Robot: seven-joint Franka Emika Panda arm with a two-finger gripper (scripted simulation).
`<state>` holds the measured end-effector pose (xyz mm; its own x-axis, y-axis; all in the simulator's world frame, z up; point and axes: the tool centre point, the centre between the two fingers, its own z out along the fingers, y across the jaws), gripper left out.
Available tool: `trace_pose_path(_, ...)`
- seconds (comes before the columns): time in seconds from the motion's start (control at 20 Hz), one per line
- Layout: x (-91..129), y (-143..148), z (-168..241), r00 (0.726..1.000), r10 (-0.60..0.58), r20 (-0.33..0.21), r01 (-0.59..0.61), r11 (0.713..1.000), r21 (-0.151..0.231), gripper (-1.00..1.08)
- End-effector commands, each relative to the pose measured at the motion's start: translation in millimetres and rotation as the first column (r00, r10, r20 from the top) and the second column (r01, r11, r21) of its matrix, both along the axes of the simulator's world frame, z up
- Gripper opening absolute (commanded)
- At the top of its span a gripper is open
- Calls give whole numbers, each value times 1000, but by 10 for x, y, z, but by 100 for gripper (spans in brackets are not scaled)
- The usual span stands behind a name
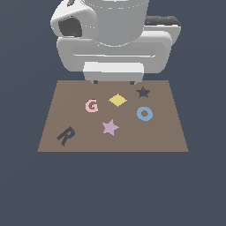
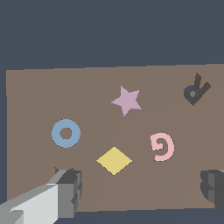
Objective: Insert a designated object into the corresponding slot on a board.
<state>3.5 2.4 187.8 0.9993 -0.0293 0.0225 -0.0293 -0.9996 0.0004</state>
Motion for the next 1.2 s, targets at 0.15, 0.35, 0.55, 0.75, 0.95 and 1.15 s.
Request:
trace_pose_path(0.15,4,2,-7,1000,-6,0,6,1000,0,100)
trace_pose_path(0.35,19,10,-38,999,-32,0,32,999,0,100)
trace_pose_path(0.55,49,22,-94,997,-79,-1,79,997,0,100)
trace_pose_path(0.75,93,39,-176,989,-148,-2,148,989,1,100)
trace_pose_path(0.95,154,56,-286,971,-238,-4,238,971,1,100)
trace_pose_path(1.15,233,69,-426,936,-351,-6,351,937,2,100)
